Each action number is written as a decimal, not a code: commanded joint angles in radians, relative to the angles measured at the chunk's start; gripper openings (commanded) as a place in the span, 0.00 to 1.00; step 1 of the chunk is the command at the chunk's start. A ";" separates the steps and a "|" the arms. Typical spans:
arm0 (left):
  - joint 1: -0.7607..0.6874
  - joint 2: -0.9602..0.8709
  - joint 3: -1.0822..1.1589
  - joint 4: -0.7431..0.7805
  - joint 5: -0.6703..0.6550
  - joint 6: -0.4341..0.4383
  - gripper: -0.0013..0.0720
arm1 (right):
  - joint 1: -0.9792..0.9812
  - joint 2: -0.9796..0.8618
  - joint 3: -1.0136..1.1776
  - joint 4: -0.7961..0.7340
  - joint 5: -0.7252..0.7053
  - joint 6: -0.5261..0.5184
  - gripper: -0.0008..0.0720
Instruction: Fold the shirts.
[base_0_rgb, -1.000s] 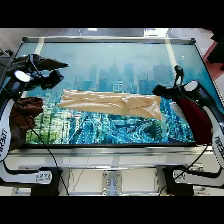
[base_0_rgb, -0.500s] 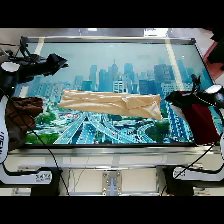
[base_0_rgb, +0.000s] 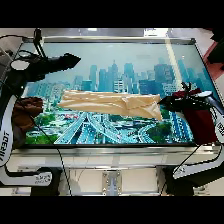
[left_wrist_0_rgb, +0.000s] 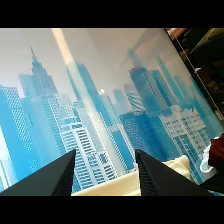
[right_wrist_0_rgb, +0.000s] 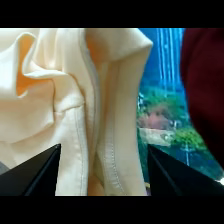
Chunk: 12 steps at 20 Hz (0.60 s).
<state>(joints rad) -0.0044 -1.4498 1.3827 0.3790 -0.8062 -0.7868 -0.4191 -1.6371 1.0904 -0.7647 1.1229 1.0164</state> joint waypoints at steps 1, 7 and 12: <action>-0.066 0.001 0.001 -0.005 0.060 0.100 0.62 | -0.001 -0.023 0.000 0.018 -0.063 -0.027 0.87; -0.085 0.001 0.001 -0.005 0.084 0.106 0.62 | 0.034 -0.105 0.000 0.161 -0.026 -0.103 0.87; -0.085 0.001 0.001 -0.005 0.081 0.106 0.62 | 0.129 -0.113 0.002 0.177 -0.055 -0.123 0.85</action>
<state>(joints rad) -0.0875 -1.4498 1.3827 0.3733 -0.7265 -0.6838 -0.3347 -1.7401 1.0920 -0.6014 1.0912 0.9112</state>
